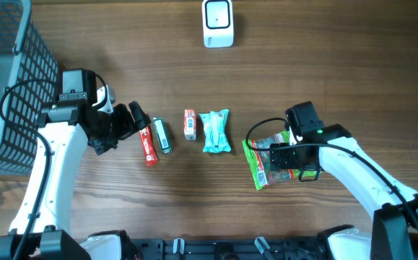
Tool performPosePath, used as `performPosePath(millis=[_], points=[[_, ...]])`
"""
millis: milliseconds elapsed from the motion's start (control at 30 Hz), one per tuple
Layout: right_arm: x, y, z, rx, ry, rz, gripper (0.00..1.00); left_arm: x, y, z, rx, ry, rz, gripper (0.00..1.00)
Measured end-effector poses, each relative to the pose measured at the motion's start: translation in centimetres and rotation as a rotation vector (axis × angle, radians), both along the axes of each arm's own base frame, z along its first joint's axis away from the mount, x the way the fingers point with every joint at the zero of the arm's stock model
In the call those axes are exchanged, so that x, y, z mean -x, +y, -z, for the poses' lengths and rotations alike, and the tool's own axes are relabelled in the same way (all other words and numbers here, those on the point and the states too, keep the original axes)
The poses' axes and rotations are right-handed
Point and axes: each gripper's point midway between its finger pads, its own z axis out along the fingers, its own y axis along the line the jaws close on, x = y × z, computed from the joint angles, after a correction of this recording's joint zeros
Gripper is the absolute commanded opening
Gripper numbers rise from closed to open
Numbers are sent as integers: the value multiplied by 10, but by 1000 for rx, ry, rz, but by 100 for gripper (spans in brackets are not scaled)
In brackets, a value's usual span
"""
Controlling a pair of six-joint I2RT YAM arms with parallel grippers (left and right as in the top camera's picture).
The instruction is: Scan the item barcode
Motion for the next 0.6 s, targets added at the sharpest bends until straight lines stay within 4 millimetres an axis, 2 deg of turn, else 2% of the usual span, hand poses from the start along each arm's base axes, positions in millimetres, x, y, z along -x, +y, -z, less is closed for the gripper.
performPosePath(millis=[167,300,433,500,567,600], points=[[-15,10,-3,-122,-30,42,92,0,0,0,0,0,0,100],[-5,10,-29,-118,68,51,100,0,0,0,0,-1,0,100],[16,13,-28,-144,164,135,100,0,0,0,0,0,0,100],[37,12,-16,-142,237,232,84,0,0,0,0,0,0,100],[52,13,-8,-150,288,290,36,0,0,0,0,0,0,100],[57,13,-4,-156,302,302,27,0,0,0,0,0,0,100]])
